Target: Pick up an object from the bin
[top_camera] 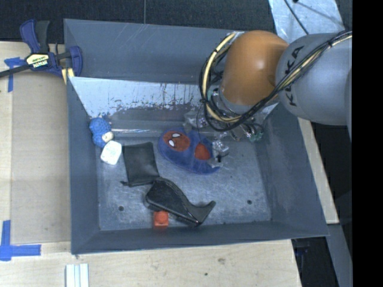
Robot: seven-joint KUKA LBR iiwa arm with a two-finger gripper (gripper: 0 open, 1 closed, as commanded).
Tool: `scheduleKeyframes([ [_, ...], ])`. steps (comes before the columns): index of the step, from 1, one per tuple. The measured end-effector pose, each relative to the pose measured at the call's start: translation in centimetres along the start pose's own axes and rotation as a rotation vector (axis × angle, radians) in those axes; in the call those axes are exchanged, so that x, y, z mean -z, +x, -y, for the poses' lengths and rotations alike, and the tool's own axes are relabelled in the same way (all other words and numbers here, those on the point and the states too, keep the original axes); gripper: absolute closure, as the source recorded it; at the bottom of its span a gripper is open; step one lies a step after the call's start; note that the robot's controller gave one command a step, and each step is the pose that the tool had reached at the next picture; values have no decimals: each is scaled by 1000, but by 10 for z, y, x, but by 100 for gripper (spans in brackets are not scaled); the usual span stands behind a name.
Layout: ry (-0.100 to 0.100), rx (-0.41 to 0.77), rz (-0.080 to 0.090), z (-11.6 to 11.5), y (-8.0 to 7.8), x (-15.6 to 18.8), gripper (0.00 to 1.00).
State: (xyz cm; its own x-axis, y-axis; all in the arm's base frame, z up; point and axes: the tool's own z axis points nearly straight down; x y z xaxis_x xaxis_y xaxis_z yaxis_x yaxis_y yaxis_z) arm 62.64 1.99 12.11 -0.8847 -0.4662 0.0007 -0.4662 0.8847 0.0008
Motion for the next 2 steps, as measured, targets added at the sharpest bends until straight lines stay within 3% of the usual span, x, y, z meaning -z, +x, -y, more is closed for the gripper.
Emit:
scheduleKeyframes([
  [1,5,16,8,-4,-1,-49,0],
  [2,8,16,18,-2,-5,-41,100],
])
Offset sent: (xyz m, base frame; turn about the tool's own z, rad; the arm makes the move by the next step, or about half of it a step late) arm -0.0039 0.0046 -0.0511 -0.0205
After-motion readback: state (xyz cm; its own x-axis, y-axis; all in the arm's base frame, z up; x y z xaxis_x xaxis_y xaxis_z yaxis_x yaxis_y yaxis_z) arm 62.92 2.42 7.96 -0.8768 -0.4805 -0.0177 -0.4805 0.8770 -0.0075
